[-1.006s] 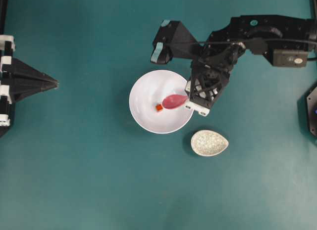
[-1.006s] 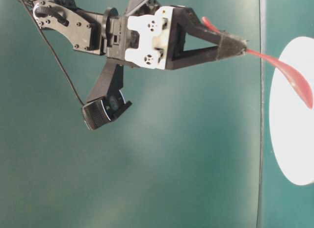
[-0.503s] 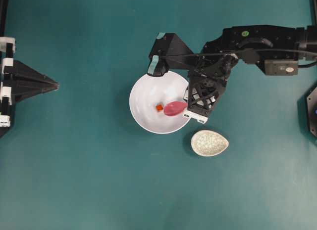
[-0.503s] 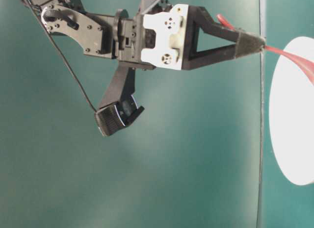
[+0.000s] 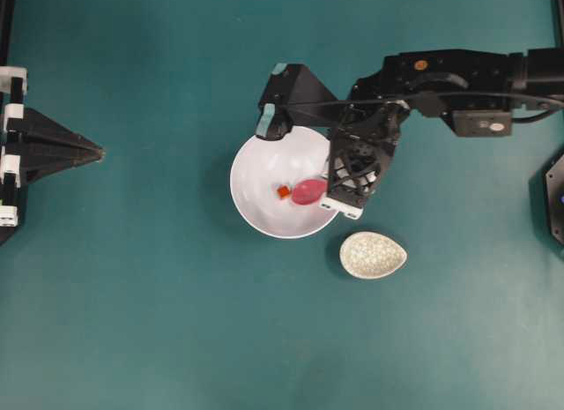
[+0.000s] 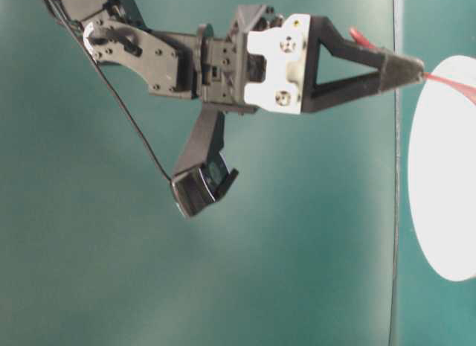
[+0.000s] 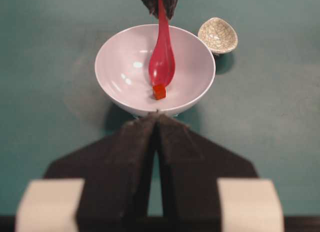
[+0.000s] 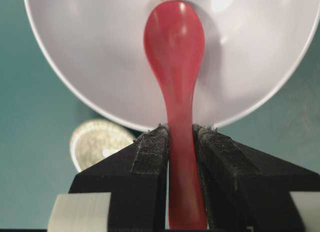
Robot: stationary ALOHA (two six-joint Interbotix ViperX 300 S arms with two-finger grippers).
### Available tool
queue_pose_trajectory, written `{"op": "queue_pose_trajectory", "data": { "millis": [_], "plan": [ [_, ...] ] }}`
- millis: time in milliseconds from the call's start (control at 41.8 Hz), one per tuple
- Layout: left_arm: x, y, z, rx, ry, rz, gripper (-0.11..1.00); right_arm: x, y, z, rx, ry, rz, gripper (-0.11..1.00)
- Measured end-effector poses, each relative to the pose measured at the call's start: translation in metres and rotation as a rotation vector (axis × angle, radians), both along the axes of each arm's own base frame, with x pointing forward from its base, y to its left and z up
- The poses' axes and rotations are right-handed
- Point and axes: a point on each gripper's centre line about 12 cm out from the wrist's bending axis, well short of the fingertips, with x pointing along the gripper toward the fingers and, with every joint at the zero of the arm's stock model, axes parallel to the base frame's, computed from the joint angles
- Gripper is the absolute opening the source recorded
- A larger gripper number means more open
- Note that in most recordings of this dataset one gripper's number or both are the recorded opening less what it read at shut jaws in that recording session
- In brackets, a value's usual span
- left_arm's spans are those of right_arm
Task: Grip the spoon and scoop the red block from the bowl with right arm.
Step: 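Lower the spoon bowl into the white bowl beside the red cube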
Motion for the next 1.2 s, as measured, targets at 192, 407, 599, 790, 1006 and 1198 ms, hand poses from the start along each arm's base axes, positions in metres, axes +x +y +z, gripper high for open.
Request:
{"op": "queue_pose_trajectory", "data": {
  "millis": [192,407,599,790,1006,1198],
  "plan": [
    [0.000,0.000,0.000,0.000,0.000,0.002,0.00,0.019,-0.001,0.001,-0.012,-0.046,0.003,0.24],
    [0.000,0.000,-0.001,0.000,0.002,0.000,0.00,0.039,-0.003,0.006,-0.032,-0.093,0.020,0.24],
    [0.000,0.000,0.000,0.000,0.000,0.000,0.00,0.043,-0.007,0.009,-0.060,-0.102,0.025,0.24],
    [0.000,0.000,0.000,0.000,-0.002,0.000,0.00,0.039,-0.006,0.008,-0.056,-0.070,0.035,0.24],
    [0.000,0.000,0.000,0.002,0.000,0.000,0.00,0.030,-0.006,0.029,-0.069,-0.086,0.032,0.24],
    [0.000,0.000,0.000,0.000,0.000,0.000,0.00,0.015,-0.006,0.039,-0.047,-0.008,0.028,0.24]
  ]
}}
